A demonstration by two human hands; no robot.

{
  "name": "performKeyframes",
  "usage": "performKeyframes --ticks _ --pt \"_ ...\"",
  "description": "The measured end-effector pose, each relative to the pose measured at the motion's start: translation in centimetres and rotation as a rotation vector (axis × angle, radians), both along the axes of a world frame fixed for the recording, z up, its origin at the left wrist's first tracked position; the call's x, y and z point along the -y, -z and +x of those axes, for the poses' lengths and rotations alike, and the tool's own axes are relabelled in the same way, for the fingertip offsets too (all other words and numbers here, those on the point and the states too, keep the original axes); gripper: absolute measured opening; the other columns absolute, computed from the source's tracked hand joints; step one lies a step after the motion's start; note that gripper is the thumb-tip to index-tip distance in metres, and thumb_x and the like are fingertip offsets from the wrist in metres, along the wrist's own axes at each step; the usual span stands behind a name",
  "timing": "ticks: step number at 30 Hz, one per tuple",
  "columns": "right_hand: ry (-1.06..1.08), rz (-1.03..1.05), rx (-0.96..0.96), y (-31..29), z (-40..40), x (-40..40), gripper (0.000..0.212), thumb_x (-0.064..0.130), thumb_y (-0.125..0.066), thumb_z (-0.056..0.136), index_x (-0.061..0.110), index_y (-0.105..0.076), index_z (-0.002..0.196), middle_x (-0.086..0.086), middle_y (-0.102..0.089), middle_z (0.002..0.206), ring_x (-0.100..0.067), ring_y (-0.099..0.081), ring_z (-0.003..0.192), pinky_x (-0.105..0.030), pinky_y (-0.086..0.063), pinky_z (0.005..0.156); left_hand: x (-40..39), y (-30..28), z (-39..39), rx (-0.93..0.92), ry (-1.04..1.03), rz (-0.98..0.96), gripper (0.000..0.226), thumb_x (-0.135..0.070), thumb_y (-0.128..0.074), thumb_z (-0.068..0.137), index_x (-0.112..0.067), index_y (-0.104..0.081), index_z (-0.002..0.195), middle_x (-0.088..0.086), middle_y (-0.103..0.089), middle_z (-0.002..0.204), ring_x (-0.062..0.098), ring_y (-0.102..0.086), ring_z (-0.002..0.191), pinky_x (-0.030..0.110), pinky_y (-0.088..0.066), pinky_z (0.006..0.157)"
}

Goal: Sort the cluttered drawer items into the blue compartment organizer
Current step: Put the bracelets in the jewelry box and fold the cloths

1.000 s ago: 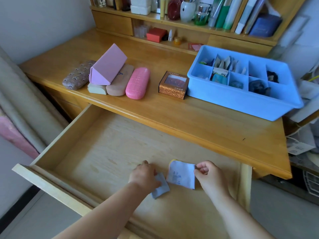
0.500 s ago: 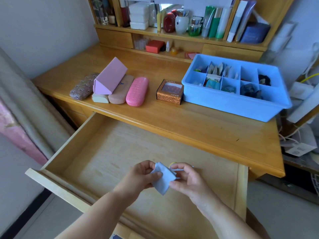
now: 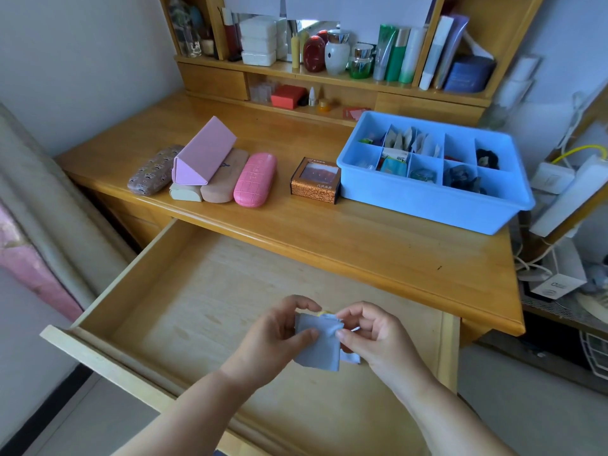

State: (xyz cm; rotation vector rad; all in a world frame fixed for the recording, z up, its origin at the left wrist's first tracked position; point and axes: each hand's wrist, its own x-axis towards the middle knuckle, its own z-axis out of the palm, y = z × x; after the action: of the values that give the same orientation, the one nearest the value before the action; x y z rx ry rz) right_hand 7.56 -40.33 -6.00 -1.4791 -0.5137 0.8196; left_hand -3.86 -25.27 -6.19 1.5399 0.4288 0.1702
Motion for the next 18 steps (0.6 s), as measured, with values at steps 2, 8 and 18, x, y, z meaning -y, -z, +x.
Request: performKeyframes --ticks 2,8,18 --pt "-0.023 0.005 0.007 -0.3 0.2 -0.1 0.017 -0.008 -0.063 0.083 0.007 -0.065 0.09 -0.002 -0.068 0.074 -0.011 -0.062 0.066 -0.016 -0.048 0.058 -0.1 -0.4 0.3 -0.008 -0.005 0.084 0.017 -0.022 -0.066 0.075 -0.018 -0.06 0.092 0.001 -0.062 0.074 0.011 -0.054 0.064 0.02 -0.041 0.056" --pt "-0.05 0.02 -0.074 -0.9 0.2 -0.2 0.017 -0.009 -0.067 0.08 0.007 -0.067 0.084 -0.001 -0.07 0.076 -0.009 -0.064 0.069 -0.016 -0.049 0.061 -0.1 -0.8 0.5 -0.043 -0.03 0.122 0.015 -0.025 -0.07 0.071 -0.019 -0.061 0.081 -0.001 -0.057 0.066 0.012 -0.047 0.058 0.021 -0.035 0.051" --pt "0.021 0.018 -0.131 -1.2 -0.1 -0.3 0.016 -0.002 -0.076 0.071 0.001 -0.066 0.083 0.001 -0.071 0.069 -0.006 -0.064 0.063 -0.014 -0.047 0.056 0.9 -1.1 0.2 -0.052 -0.168 -0.003 0.018 -0.025 -0.067 0.07 -0.013 -0.054 0.071 0.004 -0.054 0.062 0.014 -0.046 0.06 0.018 -0.033 0.051"
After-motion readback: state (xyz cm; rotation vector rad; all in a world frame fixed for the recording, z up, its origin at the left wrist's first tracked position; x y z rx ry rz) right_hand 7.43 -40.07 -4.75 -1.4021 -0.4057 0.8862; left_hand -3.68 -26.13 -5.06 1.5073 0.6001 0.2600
